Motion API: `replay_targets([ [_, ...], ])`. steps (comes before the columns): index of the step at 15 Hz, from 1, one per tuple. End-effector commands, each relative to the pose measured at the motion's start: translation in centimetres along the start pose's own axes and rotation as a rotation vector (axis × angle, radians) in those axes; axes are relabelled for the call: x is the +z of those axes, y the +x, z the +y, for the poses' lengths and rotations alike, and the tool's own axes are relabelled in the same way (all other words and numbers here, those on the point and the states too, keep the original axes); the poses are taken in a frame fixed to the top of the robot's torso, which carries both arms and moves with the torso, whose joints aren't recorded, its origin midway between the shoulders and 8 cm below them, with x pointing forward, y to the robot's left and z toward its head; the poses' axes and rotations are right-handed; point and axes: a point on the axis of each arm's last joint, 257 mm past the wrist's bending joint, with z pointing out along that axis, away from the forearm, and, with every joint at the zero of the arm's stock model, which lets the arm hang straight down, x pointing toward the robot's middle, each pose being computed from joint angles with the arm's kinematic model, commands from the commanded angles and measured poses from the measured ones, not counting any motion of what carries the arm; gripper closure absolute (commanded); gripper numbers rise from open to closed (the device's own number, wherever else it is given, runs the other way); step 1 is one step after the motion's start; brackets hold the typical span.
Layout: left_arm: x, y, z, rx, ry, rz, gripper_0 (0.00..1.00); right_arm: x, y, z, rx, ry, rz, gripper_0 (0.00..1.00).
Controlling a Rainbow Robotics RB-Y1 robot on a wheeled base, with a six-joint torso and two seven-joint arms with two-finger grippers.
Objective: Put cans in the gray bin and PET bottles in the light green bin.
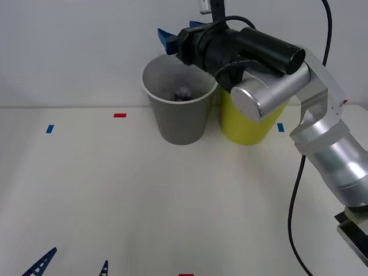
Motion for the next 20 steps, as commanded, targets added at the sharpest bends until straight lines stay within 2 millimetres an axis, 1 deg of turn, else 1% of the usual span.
replay_targets([
  [1, 0.0, 0.0, 0.0, 0.000, 0.000, 0.000, 0.00, -0.7, -0.3, 0.9, -0.022, -0.012, -0.002, 0.00],
  [2, 0.0, 0.0, 0.0, 0.000, 0.000, 0.000, 0.00, -1.9, -0.8, 1.0, -0.044, -0.004, 0.014, 0.00],
  [4, 0.0, 0.0, 0.0, 0.000, 0.000, 0.000, 0.00, -5.3, -1.8, 2.3, -0.048, -0.008, 0.046, 0.00],
  [5, 0.0, 0.0, 0.0, 0.000, 0.000, 0.000, 0.00, -6.9, -2.3, 2.4, -0.050, -0.009, 0.040, 0.00],
  [6, 0.0, 0.0, 0.0, 0.000, 0.000, 0.000, 0.00, -8.4, -2.3, 2.4, -0.045, -0.014, 0.031, 0.00],
  [9, 0.0, 0.0, 0.0, 0.000, 0.000, 0.000, 0.00, -13.1, -1.6, 1.0, -0.063, 0.012, 0.017, 0.00],
  [10, 0.0, 0.0, 0.0, 0.000, 0.000, 0.000, 0.00, -14.9, -1.1, 0.2, -0.063, 0.030, 0.017, 0.00],
  [12, 0.0, 0.0, 0.0, 0.000, 0.000, 0.000, 0.00, -17.8, -0.4, -0.9, -0.041, 0.065, 0.017, 0.00],
  [14, 0.0, 0.0, 0.0, 0.000, 0.000, 0.000, 0.00, -20.1, 0.4, -1.9, -0.021, 0.097, 0.019, 0.00],
  [15, 0.0, 0.0, 0.0, 0.000, 0.000, 0.000, 0.00, -21.5, 1.0, -2.8, -0.004, 0.121, 0.015, 0.00],
  [17, 0.0, 0.0, 0.0, 0.000, 0.000, 0.000, 0.00, -23.4, 2.7, -4.6, 0.021, 0.168, 0.018, 0.00],
  [19, 0.0, 0.0, 0.0, 0.000, 0.000, 0.000, 0.00, -25.7, 5.4, -6.8, 0.035, 0.238, 0.030, 0.00],
  [20, 0.0, 0.0, 0.0, 0.000, 0.000, 0.000, 0.00, -26.7, 6.5, -7.5, 0.038, 0.268, 0.040, 0.00],
])
